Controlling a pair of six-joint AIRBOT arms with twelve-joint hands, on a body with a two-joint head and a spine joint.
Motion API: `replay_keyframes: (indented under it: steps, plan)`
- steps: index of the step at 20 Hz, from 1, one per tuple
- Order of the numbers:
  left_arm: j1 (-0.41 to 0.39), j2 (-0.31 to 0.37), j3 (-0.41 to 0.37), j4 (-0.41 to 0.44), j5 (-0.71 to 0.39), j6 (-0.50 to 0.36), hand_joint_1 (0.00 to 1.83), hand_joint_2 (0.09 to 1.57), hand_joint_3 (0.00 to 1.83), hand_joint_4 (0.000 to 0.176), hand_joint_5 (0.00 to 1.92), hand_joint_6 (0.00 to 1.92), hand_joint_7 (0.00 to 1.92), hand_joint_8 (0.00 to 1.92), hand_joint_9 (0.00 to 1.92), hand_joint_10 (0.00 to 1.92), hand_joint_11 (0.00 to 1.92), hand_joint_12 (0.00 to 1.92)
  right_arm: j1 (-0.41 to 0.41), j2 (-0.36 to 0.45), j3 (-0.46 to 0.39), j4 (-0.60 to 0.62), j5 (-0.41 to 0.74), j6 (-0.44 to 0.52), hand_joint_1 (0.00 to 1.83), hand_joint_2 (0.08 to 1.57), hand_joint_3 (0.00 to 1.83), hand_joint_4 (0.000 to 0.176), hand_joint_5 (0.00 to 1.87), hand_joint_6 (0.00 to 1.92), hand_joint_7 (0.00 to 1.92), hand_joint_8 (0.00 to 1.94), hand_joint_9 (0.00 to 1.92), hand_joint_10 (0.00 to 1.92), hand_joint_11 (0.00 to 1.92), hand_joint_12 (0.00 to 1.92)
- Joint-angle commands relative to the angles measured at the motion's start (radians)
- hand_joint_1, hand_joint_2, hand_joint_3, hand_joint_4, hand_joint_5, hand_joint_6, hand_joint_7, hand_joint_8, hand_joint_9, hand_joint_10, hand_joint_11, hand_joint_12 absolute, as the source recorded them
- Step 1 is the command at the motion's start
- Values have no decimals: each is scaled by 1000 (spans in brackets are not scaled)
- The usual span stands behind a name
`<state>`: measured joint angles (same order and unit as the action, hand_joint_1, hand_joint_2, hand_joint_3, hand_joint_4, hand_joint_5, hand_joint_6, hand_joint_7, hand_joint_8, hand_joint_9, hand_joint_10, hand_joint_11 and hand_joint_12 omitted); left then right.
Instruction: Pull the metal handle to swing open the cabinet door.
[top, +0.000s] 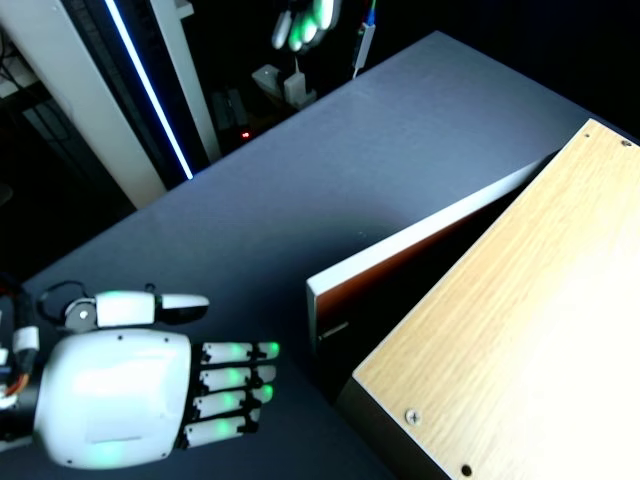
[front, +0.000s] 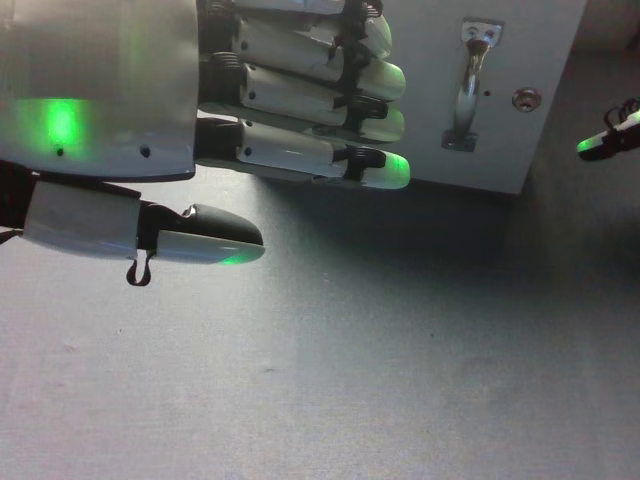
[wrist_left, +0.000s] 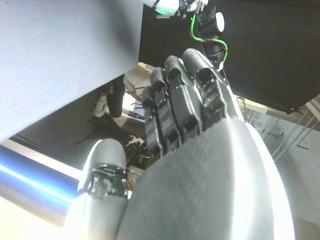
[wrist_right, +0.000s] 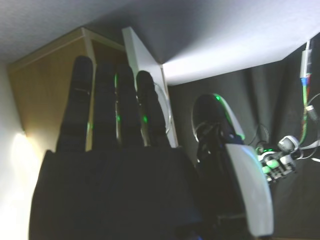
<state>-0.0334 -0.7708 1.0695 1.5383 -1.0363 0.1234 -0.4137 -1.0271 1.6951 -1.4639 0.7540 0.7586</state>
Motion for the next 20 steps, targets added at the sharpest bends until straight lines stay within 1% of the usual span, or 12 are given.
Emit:
replay_keyframes:
  steps: [1, 6, 10, 20]
  plan:
    - [-10, 5, -3, -96, -21, 5, 0, 1564, 15, 0, 383, 1, 420, 1, 380, 1, 5, 865, 13, 6, 7, 63, 6, 10, 0, 1490, 1, 0, 248, 7, 259, 5, 245, 6, 0, 736]
    - [-10, 5, -3, -96, -21, 5, 0, 1566, 10, 0, 386, 3, 418, 2, 376, 2, 0, 863, 22, -3, 5, 65, -35, 86, 0, 1499, 3, 0, 251, 5, 256, 2, 236, 0, 0, 714]
    - [-10, 5, -3, -96, -21, 5, 0, 1569, 9, 0, 385, 1, 416, 1, 374, 0, 0, 850, 23, -4, -16, 93, -84, 140, 0, 1497, 2, 0, 251, 3, 252, 0, 232, 0, 0, 709]
    - [-10, 5, -3, -96, -21, 5, 0, 1571, 14, 0, 387, 1, 427, 4, 388, 3, 5, 883, 29, -4, -52, 144, -138, 207, 0, 1492, 0, 0, 235, 0, 239, 0, 222, 0, 0, 701]
